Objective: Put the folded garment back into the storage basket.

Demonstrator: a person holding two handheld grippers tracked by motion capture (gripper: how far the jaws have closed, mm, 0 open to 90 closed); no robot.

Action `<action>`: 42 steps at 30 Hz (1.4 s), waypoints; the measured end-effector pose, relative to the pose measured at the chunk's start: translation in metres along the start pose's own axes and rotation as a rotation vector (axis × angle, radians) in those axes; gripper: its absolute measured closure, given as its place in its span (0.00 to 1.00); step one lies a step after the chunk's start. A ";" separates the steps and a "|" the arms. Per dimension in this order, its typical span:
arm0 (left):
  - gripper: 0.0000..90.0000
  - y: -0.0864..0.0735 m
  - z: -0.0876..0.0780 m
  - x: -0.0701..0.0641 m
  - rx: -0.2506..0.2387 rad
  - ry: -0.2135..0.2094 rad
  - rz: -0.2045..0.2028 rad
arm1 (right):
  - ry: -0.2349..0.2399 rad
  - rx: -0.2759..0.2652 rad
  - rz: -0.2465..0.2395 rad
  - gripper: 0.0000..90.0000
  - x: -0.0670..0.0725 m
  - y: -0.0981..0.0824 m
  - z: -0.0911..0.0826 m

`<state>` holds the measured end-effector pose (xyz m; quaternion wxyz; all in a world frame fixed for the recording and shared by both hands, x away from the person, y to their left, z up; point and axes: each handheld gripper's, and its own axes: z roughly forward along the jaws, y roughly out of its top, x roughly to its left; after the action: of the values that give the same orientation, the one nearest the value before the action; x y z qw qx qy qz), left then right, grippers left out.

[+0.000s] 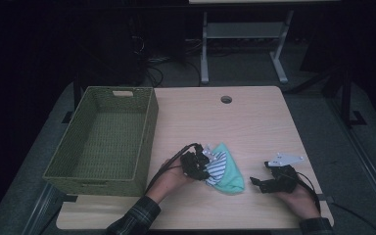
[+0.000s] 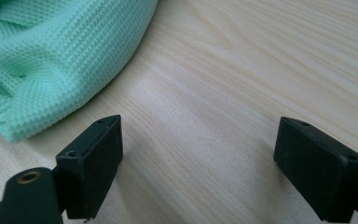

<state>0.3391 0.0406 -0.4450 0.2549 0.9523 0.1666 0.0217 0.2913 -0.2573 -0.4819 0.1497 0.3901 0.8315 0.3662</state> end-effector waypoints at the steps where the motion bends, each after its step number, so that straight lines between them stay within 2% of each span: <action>1: 0.83 0.000 -0.001 0.001 0.000 -0.005 -0.001 | 0.000 0.000 0.001 0.17 0.000 0.000 0.000; 4: 0.83 0.000 -0.008 0.002 -0.015 -0.027 -0.012 | -0.003 0.000 0.005 0.16 0.000 0.000 0.000; 7: 0.83 0.002 -0.018 0.002 -0.033 -0.030 -0.019 | -0.003 0.001 0.006 0.16 0.000 0.000 0.000; 9: 0.83 0.003 -0.024 0.003 -0.045 -0.024 -0.029 | -0.003 0.000 0.006 0.16 0.000 0.000 0.000; 12: 0.83 0.004 -0.036 0.004 -0.045 -0.010 -0.017 | -0.003 0.000 0.006 0.16 0.000 0.000 0.000; 16: 0.83 0.007 -0.051 0.005 -0.056 -0.005 -0.023 | -0.003 0.000 0.012 0.15 0.000 0.000 0.000; 23: 0.83 0.012 -0.077 0.007 -0.072 0.009 -0.011 | -0.005 0.000 0.015 0.15 0.000 0.000 0.000; 26: 0.83 0.013 -0.086 0.010 -0.087 0.014 -0.027 | -0.004 0.000 0.014 0.15 0.000 0.000 0.000; 28: 0.83 0.014 -0.093 0.012 -0.082 0.025 -0.019 | -0.005 0.000 0.015 0.15 0.000 0.000 0.000; 29: 0.83 0.014 -0.097 0.013 -0.095 0.026 -0.032 | -0.004 0.000 0.015 0.15 0.000 0.000 0.000; 31: 0.83 0.015 -0.105 0.016 -0.098 0.025 -0.025 | -0.005 0.001 0.016 0.15 0.000 0.000 0.000; 35: 0.83 0.014 -0.119 0.020 -0.127 0.026 -0.038 | -0.006 0.003 0.017 0.15 0.000 0.000 0.000; 42: 0.83 0.009 -0.146 0.028 -0.139 0.050 -0.056 | -0.006 0.001 0.019 0.15 0.000 0.000 0.000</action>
<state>0.3498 0.1119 -0.3149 0.3166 0.9264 0.1974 0.0498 0.2915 -0.2568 -0.4820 0.1487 0.3990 0.8275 0.3659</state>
